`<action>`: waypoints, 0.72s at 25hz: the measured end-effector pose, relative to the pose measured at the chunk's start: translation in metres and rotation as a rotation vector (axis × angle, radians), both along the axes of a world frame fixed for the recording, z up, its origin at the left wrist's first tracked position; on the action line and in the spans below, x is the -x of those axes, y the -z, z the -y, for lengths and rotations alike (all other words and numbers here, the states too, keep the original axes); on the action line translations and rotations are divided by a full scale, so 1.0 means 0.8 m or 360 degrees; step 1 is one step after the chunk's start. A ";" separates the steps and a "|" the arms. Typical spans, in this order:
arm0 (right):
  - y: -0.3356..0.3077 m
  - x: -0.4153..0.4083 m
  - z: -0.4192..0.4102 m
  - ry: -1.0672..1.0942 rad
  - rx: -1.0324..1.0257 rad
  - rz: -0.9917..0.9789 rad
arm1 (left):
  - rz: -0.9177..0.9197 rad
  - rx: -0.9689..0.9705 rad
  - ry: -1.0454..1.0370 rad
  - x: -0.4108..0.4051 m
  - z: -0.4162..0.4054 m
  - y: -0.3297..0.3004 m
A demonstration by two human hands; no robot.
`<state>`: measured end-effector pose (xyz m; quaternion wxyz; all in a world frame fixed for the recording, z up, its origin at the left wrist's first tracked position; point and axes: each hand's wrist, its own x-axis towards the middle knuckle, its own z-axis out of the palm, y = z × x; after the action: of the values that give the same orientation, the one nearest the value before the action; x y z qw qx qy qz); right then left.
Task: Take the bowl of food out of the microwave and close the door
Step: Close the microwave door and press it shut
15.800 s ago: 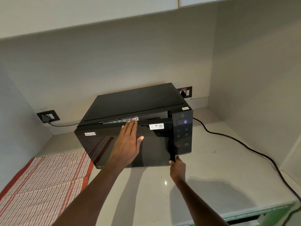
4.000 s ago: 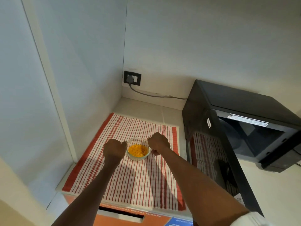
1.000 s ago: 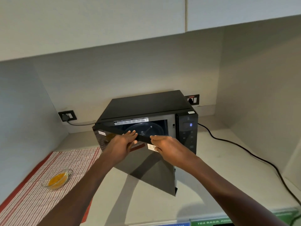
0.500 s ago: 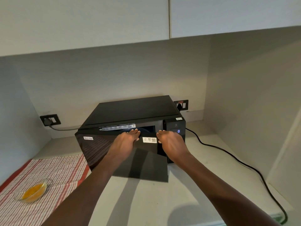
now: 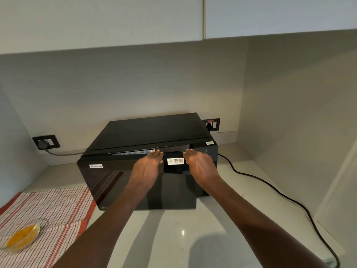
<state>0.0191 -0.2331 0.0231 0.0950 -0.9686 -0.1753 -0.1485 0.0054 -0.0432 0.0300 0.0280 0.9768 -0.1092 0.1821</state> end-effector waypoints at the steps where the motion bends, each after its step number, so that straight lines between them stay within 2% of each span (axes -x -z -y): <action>1: 0.002 -0.005 0.000 0.0003 -0.0022 -0.0009 | 0.0003 0.0010 -0.0005 -0.003 0.001 0.001; 6: 0.014 -0.021 0.000 -0.0003 0.0044 0.0197 | 0.0024 0.0069 0.0012 -0.015 0.002 0.008; 18: 0.013 -0.040 0.002 -0.0008 0.0143 0.0241 | 0.0099 0.0177 0.0090 -0.038 -0.002 0.022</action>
<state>0.0514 -0.2347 0.0125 0.0382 -0.9575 -0.1909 -0.2129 0.0362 -0.0413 0.0125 0.0838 0.9642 -0.1273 0.2171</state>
